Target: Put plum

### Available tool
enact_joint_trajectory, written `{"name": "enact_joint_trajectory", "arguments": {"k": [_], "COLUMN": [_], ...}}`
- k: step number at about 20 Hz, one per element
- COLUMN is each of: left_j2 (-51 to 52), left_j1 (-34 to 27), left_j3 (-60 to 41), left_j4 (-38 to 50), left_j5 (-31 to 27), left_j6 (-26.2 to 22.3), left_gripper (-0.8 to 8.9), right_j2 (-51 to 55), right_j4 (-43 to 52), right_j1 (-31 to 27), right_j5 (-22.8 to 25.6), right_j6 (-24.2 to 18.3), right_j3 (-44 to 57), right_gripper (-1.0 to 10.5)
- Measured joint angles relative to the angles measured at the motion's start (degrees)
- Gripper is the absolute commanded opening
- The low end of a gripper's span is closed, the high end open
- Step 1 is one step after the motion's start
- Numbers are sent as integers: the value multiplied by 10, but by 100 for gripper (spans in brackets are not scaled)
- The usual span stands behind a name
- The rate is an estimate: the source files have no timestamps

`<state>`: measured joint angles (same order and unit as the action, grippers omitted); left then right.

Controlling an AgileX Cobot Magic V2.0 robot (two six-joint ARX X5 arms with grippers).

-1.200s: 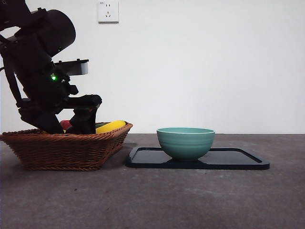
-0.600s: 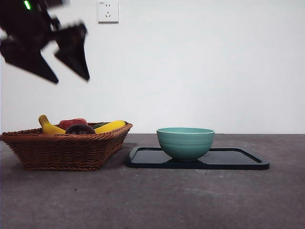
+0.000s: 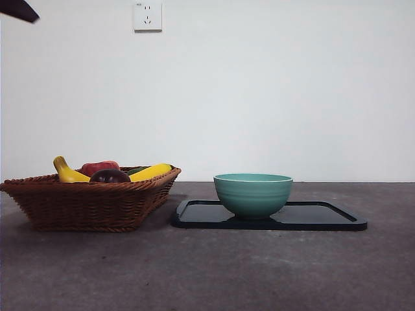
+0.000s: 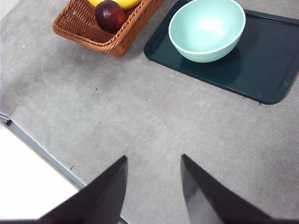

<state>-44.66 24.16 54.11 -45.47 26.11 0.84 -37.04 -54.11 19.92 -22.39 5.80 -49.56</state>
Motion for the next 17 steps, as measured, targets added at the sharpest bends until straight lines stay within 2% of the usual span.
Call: {"name": "enact_joint_trajectory", "arguments": {"k": [3,12,15,17], "left_j2": [19,19,19,19], "left_j1": [1,1,1,1], "left_j3": [0,0,0,0], "left_j4": [-29,-36,-37,-37], "left_j5": [13,13,13,13], "left_j6": [0,0,0,1], "left_gripper": [405,404,404,404], "right_j2": [0,0,-1,-14], "right_j4": [0,-4,-3,14], "right_j1": [0,0,0,0], "right_j5": [0,0,12,16], "right_j6": [0,5,34,63], "right_j3": [0,0,0,0], "right_gripper": [183,183,200,271]}}
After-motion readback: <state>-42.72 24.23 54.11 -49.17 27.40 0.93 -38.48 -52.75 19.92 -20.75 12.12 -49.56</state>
